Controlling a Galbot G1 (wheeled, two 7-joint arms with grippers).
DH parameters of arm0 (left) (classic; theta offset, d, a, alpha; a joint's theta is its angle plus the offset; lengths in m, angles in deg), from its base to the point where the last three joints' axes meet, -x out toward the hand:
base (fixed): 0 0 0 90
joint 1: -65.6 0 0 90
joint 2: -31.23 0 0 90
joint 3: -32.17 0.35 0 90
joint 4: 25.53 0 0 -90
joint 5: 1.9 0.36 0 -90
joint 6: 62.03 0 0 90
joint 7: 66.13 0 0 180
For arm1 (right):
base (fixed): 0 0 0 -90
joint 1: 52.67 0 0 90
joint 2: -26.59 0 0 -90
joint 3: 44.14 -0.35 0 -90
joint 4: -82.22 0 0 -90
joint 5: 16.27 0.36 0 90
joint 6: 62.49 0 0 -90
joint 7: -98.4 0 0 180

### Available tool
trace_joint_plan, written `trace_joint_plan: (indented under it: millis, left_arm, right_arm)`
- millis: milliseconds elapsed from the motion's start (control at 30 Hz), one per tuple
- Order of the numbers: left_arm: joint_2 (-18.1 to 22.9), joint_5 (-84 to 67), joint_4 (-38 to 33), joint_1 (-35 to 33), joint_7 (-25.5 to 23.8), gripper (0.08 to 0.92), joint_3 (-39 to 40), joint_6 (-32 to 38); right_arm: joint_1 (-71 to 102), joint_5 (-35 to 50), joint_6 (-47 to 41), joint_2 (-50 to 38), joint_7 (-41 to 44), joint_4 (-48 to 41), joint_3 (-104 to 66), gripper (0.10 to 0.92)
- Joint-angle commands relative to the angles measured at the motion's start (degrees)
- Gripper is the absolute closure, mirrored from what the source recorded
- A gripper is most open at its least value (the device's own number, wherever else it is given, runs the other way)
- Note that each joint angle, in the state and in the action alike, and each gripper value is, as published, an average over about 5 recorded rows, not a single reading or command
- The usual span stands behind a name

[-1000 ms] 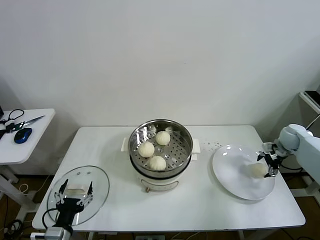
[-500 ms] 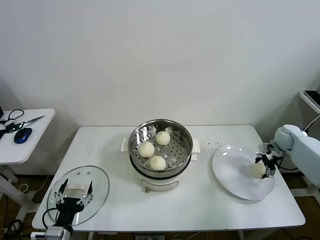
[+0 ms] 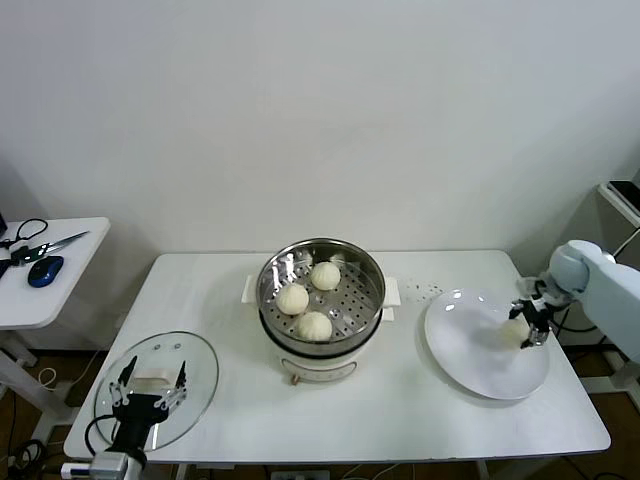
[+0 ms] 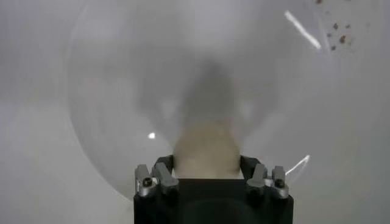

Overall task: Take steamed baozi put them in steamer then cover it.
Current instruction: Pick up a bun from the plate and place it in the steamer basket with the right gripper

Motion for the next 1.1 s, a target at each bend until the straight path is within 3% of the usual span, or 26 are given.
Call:
trace_joint_plan:
  millis: [33, 267, 500, 767, 1100]
  left_arm:
    - [-0.1, -0.2, -0.5, 1.2, -0.1, 0.177, 1.5, -0.3]
    - [-0.3, -0.4, -0.7, 1.6, -0.1, 0.177, 2.6, 0.0]
    - [-0.4, -1.1, -0.8, 2.1, -0.1, 0.177, 3.3, 0.4]
    - [-0.9, -1.5, -0.8, 1.6, -0.2, 0.177, 3.4, 0.9]
    - [-1.5, -2.5, -0.8, 1.6, -0.4, 0.177, 2.8, 1.0]
  right_arm:
    - [-27.9, 26.9, -8.2, 3.2, -1.4, 7.1, 27.2, 0.321]
    - [-45.9, 48.0, -12.3, 13.4, -3.6, 11.0, 45.7, 0.312]
    - [-51.1, 61.7, -16.0, 23.8, -6.7, 14.8, 52.7, 0.309]
    - [-47.8, 64.9, -18.5, 33.1, -10.3, 16.5, 53.6, 0.312]
    - [-41.0, 61.8, -20.1, 36.3, -14.1, 17.4, 53.7, 0.311]
